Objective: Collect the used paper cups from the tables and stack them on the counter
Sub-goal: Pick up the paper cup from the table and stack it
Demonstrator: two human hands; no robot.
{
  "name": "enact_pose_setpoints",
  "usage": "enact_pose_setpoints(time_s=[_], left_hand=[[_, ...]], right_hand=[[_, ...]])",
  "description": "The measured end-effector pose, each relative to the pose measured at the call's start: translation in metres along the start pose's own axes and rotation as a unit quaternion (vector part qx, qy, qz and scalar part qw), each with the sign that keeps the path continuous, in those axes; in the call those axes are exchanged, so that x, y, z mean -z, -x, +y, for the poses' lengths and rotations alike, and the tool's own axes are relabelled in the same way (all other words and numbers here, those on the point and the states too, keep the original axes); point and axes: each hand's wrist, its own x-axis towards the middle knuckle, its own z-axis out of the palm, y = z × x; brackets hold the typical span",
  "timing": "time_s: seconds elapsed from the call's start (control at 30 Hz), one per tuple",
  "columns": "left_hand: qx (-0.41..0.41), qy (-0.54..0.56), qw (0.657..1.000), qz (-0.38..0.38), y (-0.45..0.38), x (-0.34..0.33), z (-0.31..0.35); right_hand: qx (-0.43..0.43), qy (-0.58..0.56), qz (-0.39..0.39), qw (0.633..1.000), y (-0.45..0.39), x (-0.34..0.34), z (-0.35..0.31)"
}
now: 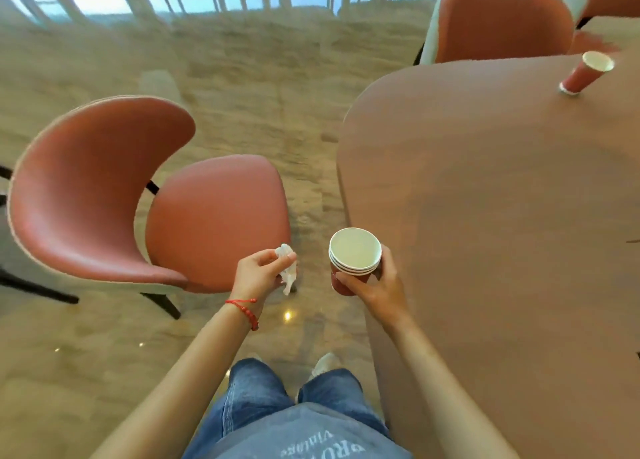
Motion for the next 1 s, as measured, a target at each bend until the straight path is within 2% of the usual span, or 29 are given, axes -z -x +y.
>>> enact_pose_setpoints(time_s=[0.23,0.47,0.7,1.0], left_hand=[[-0.02,0.087,0.994,0.064,0.0,0.081,-0.003],[-0.049,0.161,0.973,0.157,0.009,0.203,-0.006],[-0.063,0.247,0.926,0.28,0.038,0.317,-0.025],[-0.083,0.349,0.834,0.419,0.084,0.419,-0.052]], right_hand=[[0.062,0.048,-0.093,0.993,-0.019,-0.082,-0.023],[0.082,0.061,-0.21,0.972,-0.009,-0.204,-0.039],[0.127,0.112,-0.34,0.925,0.008,-0.336,-0.052],[0.124,0.089,-0.489,0.859,0.05,-0.467,-0.066]])
